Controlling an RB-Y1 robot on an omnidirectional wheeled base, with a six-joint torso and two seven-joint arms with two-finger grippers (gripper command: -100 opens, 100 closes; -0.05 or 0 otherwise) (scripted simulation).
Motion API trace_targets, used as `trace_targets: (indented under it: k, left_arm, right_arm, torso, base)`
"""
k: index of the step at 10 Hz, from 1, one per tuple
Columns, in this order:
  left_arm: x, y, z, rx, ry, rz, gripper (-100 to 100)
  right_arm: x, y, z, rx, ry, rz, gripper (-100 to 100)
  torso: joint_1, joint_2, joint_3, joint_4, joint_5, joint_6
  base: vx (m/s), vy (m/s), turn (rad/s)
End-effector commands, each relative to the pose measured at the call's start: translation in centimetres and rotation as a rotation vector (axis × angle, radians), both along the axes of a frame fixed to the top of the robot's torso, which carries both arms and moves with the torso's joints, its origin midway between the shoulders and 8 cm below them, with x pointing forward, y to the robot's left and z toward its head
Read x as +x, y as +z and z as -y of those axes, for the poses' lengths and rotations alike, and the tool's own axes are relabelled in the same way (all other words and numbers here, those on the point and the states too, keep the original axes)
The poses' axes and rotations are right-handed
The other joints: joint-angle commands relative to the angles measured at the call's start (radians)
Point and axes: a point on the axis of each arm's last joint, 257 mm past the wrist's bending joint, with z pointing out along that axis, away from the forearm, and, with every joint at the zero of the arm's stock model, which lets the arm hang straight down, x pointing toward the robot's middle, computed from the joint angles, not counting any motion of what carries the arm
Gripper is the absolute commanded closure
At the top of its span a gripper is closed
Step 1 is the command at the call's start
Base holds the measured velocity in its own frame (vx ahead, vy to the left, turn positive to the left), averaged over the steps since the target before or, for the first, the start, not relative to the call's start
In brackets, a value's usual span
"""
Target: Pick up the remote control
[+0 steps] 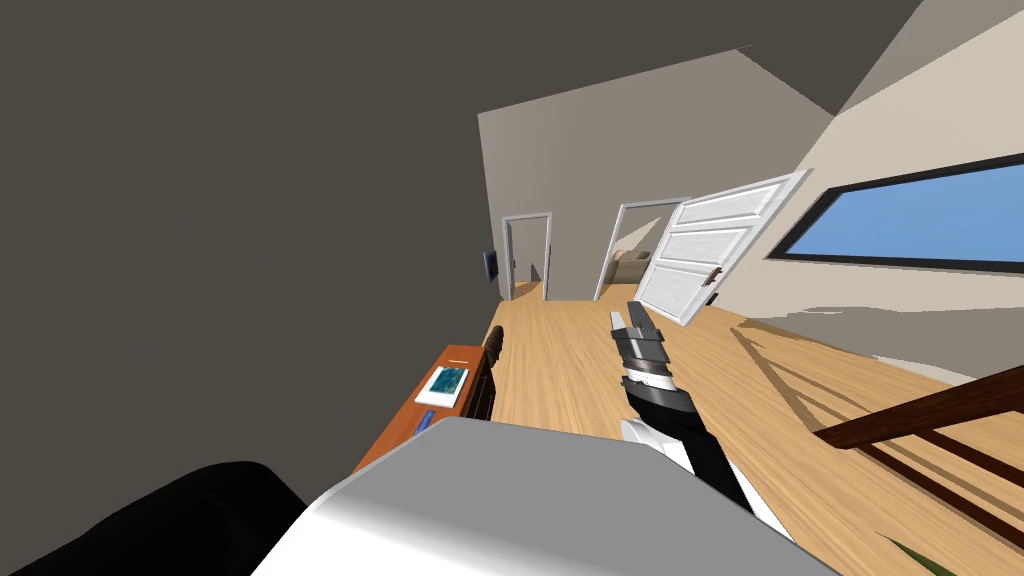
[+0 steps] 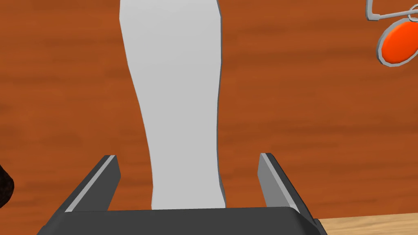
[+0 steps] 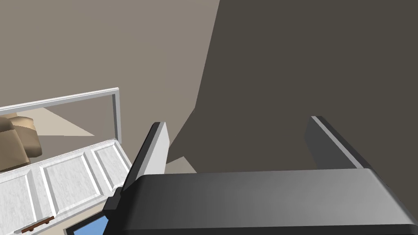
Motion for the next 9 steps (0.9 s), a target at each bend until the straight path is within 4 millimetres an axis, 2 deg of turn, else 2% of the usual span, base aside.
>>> trace_targets:
  k: [1, 4, 5, 8, 9]
  left_arm:
    - [-1.3, -0.4, 0.3, -0.003, 0.007, -0.009, -100]
    - [-0.9, -0.3, 0.8, -0.020, 0.005, 0.009, -100]
    - [-2.2, -0.7, 1.0, -0.018, 0.013, -0.003, -100]
    - [-1.8, -0.7, 1.3, -0.030, 0.014, 0.014, -100]
    - [-3.2, -1.0, 1.5, -0.026, 0.024, 0.002, -100]
  right_arm:
    - [0.0, 0.0, 0.0, 0.000, 0.000, 0.000, 0]
    - [0.0, 0.0, 0.0, 0.000, 0.000, 0.000, 0]
    - [0.0, 0.0, 0.0, 0.000, 0.000, 0.000, 0]
    - [0.0, 0.0, 0.0, 0.000, 0.000, 0.000, 0]
    - [0.0, 0.0, 0.0, 0.000, 0.000, 0.000, 0]
  torso:
    - [0.000, 0.000, 0.000, 0.000, 0.000, 0.000]
    - [0.000, 0.000, 0.000, 0.000, 0.000, 0.000]
    - [0.000, 0.001, 0.000, 0.000, 0.000, 0.000]
    - [0.000, 0.000, 0.000, 0.000, 0.000, 0.000]
    - [0.000, 0.001, 0.000, 0.000, 0.000, 0.000]
  base:
    - [0.026, 0.006, -0.056]
    - [0.014, 0.005, -0.008]
    - [0.017, 0.002, -0.088]
    - [0.015, 0.005, 0.003]
    - [0.024, 0.008, -0.055]
